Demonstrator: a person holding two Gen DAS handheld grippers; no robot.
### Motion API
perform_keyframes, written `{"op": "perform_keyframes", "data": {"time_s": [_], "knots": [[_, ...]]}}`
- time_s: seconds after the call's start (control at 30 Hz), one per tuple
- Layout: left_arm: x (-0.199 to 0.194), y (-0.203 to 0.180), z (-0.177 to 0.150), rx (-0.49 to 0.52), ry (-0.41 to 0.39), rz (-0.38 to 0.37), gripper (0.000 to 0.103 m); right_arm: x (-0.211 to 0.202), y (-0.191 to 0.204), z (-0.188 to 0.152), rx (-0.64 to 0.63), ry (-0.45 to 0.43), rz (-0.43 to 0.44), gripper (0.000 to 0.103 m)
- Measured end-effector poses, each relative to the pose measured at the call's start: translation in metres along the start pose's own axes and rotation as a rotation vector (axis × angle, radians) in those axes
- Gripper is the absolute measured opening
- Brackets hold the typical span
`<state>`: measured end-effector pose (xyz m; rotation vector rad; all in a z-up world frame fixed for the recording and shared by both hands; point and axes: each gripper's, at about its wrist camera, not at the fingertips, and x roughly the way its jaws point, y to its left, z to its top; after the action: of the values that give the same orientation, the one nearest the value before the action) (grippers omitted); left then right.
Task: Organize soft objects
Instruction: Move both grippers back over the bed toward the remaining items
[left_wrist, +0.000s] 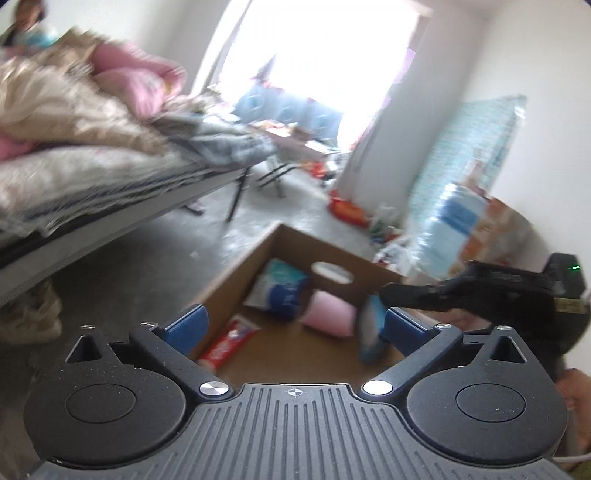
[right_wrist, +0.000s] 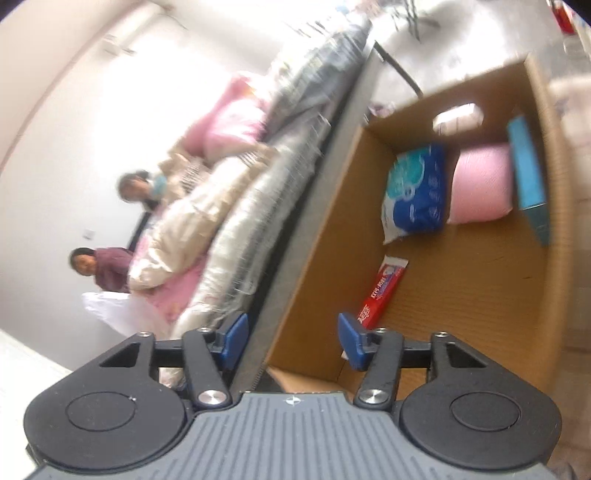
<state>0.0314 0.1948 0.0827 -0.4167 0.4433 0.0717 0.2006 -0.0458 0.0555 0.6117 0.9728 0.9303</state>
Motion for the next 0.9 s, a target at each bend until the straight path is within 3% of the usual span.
{"op": "perform_keyframes", "data": {"time_s": [0.2, 0.3, 0.37, 0.57, 0.7, 0.9], "knots": [[-0.011, -0.05, -0.016, 0.137, 0.017, -0.113, 0.103, -0.112, 0.0, -0.049, -0.086, -0.196, 0.009, 0.084], [-0.01, -0.074, -0.029, 0.216, 0.065, -0.176, 0.103, -0.162, -0.009, -0.078, -0.108, -0.309, -0.038, 0.097], [-0.01, -0.091, -0.037, 0.253, 0.102, -0.228, 0.103, -0.193, -0.014, -0.1, -0.145, -0.384, -0.094, 0.1], [-0.006, -0.135, -0.059, 0.315, 0.151, -0.318, 0.103, -0.251, -0.031, -0.161, -0.162, -0.519, -0.334, 0.103], [0.001, -0.159, -0.074, 0.319, 0.214, -0.429, 0.103, -0.272, -0.033, -0.189, -0.178, -0.589, -0.581, 0.103], [0.006, -0.194, -0.098, 0.402, 0.246, -0.457, 0.103, -0.279, -0.039, -0.205, -0.26, -0.621, -0.916, 0.103]]}}
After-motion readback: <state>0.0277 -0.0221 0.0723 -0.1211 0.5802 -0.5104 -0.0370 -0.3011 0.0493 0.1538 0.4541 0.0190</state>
